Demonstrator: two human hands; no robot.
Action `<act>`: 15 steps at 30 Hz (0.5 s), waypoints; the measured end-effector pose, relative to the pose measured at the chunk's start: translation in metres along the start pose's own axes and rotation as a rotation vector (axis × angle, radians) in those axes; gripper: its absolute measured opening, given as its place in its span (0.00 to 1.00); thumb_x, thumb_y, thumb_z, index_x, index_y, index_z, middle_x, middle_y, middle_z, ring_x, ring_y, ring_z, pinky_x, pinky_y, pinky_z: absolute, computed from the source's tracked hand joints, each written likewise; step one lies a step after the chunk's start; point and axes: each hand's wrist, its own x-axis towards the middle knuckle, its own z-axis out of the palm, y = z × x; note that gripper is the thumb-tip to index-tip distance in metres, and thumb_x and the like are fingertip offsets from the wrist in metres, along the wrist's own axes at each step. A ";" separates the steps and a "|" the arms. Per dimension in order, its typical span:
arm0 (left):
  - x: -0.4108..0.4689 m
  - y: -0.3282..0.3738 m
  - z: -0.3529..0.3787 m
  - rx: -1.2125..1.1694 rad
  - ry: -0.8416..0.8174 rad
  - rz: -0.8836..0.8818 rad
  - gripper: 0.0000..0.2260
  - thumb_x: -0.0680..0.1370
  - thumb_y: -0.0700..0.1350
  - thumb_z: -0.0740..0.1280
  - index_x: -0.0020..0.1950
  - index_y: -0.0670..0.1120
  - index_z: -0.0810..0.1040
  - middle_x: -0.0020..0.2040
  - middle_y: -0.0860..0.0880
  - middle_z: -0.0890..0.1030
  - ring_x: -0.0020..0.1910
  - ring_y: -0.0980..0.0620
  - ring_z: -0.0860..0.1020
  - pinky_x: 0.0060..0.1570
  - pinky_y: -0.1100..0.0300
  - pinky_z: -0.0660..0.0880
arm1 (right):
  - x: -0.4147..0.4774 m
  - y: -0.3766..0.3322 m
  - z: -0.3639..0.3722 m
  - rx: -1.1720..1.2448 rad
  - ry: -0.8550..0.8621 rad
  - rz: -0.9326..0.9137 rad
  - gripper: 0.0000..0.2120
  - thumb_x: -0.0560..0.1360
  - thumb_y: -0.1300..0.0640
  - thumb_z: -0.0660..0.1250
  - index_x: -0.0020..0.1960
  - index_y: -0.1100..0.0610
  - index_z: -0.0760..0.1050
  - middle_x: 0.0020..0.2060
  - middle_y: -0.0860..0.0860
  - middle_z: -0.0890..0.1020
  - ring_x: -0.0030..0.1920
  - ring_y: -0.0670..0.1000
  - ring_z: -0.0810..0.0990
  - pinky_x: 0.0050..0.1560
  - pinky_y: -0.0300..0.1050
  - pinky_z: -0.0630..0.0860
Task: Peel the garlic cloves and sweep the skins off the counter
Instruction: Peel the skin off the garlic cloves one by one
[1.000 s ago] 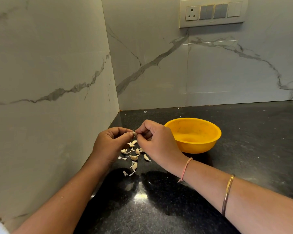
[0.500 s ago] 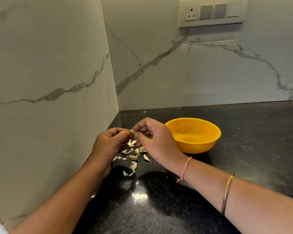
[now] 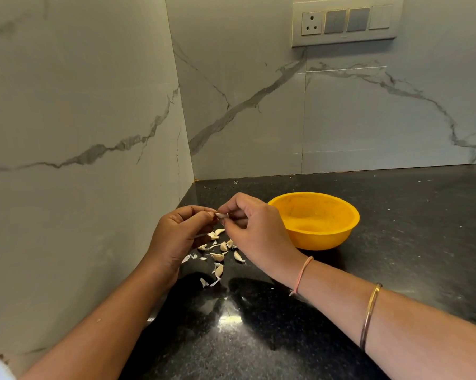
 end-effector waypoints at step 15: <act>-0.001 -0.002 0.000 0.075 -0.016 0.049 0.04 0.74 0.38 0.68 0.40 0.43 0.82 0.35 0.48 0.83 0.32 0.59 0.79 0.33 0.68 0.76 | 0.001 -0.003 -0.004 -0.220 -0.006 -0.166 0.03 0.71 0.67 0.69 0.44 0.62 0.80 0.41 0.55 0.80 0.40 0.49 0.77 0.36 0.36 0.75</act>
